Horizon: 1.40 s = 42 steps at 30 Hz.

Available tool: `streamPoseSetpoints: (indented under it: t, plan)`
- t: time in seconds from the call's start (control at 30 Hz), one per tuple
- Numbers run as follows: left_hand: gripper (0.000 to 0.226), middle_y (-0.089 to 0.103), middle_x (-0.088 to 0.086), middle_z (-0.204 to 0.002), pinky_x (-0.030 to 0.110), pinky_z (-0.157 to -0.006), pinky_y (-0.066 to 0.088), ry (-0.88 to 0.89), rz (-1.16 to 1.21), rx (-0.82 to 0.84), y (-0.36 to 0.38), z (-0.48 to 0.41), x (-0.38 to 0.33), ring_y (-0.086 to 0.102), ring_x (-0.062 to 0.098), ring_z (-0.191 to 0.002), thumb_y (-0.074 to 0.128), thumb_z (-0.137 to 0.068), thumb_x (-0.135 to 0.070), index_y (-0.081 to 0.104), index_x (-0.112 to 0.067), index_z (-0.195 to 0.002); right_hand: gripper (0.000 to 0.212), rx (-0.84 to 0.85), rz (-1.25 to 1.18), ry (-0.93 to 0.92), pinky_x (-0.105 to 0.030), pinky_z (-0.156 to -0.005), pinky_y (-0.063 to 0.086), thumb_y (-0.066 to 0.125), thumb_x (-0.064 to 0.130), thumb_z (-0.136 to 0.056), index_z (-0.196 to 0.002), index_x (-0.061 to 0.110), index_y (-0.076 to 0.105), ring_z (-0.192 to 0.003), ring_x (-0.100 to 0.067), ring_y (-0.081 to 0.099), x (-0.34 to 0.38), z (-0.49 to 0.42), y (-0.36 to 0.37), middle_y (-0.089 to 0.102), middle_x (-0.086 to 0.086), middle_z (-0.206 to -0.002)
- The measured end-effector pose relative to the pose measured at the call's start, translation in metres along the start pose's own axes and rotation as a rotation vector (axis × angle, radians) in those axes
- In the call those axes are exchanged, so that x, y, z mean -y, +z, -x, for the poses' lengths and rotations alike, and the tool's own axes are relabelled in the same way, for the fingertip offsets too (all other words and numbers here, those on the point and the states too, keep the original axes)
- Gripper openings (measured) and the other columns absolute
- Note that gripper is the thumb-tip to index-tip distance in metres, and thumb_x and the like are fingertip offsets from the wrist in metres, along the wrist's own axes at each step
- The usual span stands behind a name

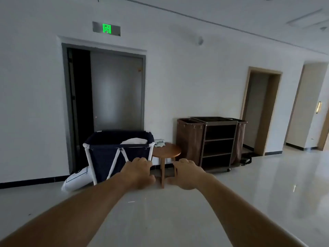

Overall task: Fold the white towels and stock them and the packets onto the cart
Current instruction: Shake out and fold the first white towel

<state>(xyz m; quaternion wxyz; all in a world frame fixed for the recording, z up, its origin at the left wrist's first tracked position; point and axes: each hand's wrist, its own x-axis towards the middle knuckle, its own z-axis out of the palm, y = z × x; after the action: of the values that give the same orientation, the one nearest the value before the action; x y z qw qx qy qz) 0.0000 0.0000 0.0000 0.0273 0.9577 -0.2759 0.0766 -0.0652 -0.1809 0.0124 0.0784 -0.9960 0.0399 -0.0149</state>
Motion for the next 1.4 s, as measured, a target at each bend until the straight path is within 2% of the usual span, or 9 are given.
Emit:
streamPoseSetpoints:
  t: [0.27, 0.47, 0.7, 0.87, 1.0, 1.07, 1.3, 1.4]
  plan:
    - [0.05, 0.049, 0.003, -0.135, 0.042, -0.102, 0.039, -0.015, 0.008, -0.008, 0.014, -0.063, 0.029, 0.046, 0.023, -0.123, 0.046, -0.092, -0.041, 0.048, -0.017, -0.136, 0.077, 0.017, 0.007, -0.016, -0.055, -0.113, 0.032, 0.06, 0.058, -0.089, -0.151, 0.02, 0.035, -0.145, -0.032, 0.025, 0.0, -0.076, 0.005, 0.028, -0.006, -0.157]
    - [0.053, 0.049, 0.005, -0.134, 0.043, -0.103, 0.041, 0.036, 0.044, 0.007, 0.019, -0.131, 0.07, 0.046, 0.024, -0.122, 0.049, -0.091, -0.044, 0.048, -0.017, -0.137, 0.076, -0.032, -0.044, 0.022, -0.052, -0.111, 0.035, 0.059, 0.059, -0.086, -0.15, 0.025, 0.035, -0.142, -0.03, 0.03, 0.008, -0.144, 0.004, 0.034, -0.005, -0.153]
    - [0.047, 0.052, 0.005, -0.129, 0.044, -0.1, 0.043, 0.069, 0.071, 0.027, 0.027, -0.213, 0.108, 0.048, 0.024, -0.118, 0.05, -0.089, -0.044, 0.052, -0.018, -0.128, 0.059, -0.018, -0.06, 0.064, -0.053, -0.109, 0.037, 0.061, 0.056, -0.088, -0.136, 0.025, 0.049, -0.138, -0.031, 0.035, 0.011, -0.223, -0.001, 0.038, -0.006, -0.148]
    - [0.037, 0.054, 0.005, -0.125, 0.042, -0.097, 0.045, 0.078, 0.067, 0.037, 0.038, -0.278, 0.115, 0.051, 0.023, -0.111, 0.05, -0.09, -0.043, 0.054, -0.017, -0.116, 0.067, -0.018, -0.048, 0.06, -0.053, -0.113, 0.032, 0.058, 0.05, -0.092, -0.15, 0.023, 0.037, -0.145, -0.034, 0.026, -0.008, -0.283, -0.005, 0.029, -0.007, -0.157]
    - [0.05, 0.047, 0.007, -0.141, 0.044, -0.103, 0.041, 0.056, 0.066, 0.013, 0.048, -0.335, 0.115, 0.045, 0.026, -0.126, 0.049, -0.092, -0.044, 0.051, -0.016, -0.133, 0.068, -0.015, -0.033, -0.001, -0.054, -0.115, 0.03, 0.056, 0.049, -0.095, -0.153, 0.027, 0.029, -0.146, -0.034, 0.024, -0.032, -0.332, -0.012, 0.026, -0.006, -0.159]
    - [0.055, 0.047, 0.006, -0.141, 0.044, -0.105, 0.04, 0.037, 0.058, 0.016, 0.051, -0.364, 0.115, 0.044, 0.025, -0.128, 0.05, -0.092, -0.045, 0.048, -0.016, -0.139, 0.065, -0.008, -0.02, -0.031, -0.053, -0.115, 0.03, 0.054, 0.05, -0.096, -0.153, 0.029, 0.031, -0.147, -0.033, 0.022, -0.047, -0.357, -0.018, 0.026, -0.006, -0.159]
    - [0.048, 0.051, 0.006, -0.13, 0.044, -0.101, 0.042, -0.005, 0.072, 0.026, 0.069, -0.454, 0.118, 0.047, 0.024, -0.119, 0.05, -0.091, -0.045, 0.05, -0.016, -0.13, 0.064, 0.034, 0.0, -0.041, -0.058, -0.114, 0.03, 0.054, 0.05, -0.096, -0.151, 0.025, 0.033, -0.146, -0.037, 0.023, -0.09, -0.449, -0.022, 0.027, -0.011, -0.158]
    - [0.052, 0.05, 0.006, -0.132, 0.044, -0.102, 0.041, -0.013, 0.064, 0.041, 0.08, -0.493, 0.126, 0.046, 0.025, -0.122, 0.049, -0.091, -0.044, 0.047, -0.016, -0.135, 0.067, 0.045, -0.009, -0.047, -0.058, -0.113, 0.03, 0.053, 0.053, -0.094, -0.152, 0.025, 0.031, -0.146, -0.036, 0.023, -0.102, -0.492, -0.016, 0.027, -0.01, -0.158]
